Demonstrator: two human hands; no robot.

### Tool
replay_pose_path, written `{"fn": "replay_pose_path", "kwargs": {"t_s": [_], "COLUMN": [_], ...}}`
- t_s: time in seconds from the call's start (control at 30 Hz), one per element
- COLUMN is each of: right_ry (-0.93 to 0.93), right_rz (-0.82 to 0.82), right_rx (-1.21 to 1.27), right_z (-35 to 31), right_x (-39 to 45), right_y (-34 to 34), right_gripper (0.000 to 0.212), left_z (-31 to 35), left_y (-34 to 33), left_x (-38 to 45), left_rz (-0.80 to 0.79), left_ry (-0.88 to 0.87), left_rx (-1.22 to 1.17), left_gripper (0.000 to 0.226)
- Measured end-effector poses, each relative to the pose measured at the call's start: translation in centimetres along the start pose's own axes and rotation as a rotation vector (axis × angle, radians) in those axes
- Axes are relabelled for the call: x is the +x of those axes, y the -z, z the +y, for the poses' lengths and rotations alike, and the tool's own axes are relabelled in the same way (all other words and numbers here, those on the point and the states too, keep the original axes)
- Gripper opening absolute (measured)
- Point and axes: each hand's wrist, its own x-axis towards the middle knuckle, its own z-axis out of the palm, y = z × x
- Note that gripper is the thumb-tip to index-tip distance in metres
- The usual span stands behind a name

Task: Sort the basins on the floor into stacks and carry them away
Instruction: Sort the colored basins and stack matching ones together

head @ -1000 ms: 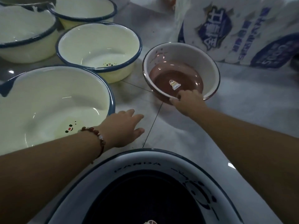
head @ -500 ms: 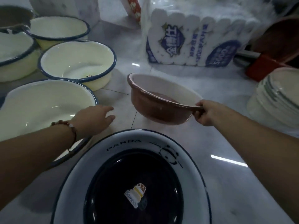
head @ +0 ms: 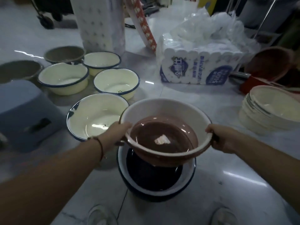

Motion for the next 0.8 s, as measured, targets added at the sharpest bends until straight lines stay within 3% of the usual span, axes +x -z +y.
{"fn": "replay_pose_path", "kwargs": {"t_s": [0.13, 0.27, 0.4, 0.47, 0.63, 0.7, 0.8], "right_ry": [0.036, 0.211, 0.066, -0.019, -0.042, -0.018, -0.002], "right_rz": [0.048, 0.085, 0.063, 0.088, 0.176, 0.158, 0.173], "right_rx": [-0.114, -0.229, -0.147, -0.153, -0.161, -0.113, -0.155], "right_z": [7.2, 12.2, 14.6, 15.2, 13.1, 11.3, 10.2], "right_x": [-0.7, 0.4, 3.0, 4.6, 8.4, 9.3, 11.2], "right_y": [-2.2, -4.8, -6.7, -7.4, -8.0, -8.0, -7.7], "right_gripper": [0.009, 0.031, 0.059, 0.060, 0.056, 0.044, 0.049], "left_z": [-6.3, -10.0, -13.1, -13.8, -12.6, -12.3, -11.6], "left_y": [-0.6, -1.1, -1.4, -2.2, -4.5, -5.0, -5.4], "left_x": [-3.1, -1.5, 2.8, 4.1, 5.6, 6.5, 7.0], "left_rz": [0.038, 0.090, 0.073, 0.105, 0.189, 0.203, 0.190], "left_ry": [-0.073, -0.113, -0.070, 0.022, 0.147, 0.156, 0.188], "left_rx": [0.150, 0.213, 0.326, 0.356, 0.379, 0.367, 0.342], "left_gripper": [0.011, 0.025, 0.028, 0.050, 0.025, 0.023, 0.022]}}
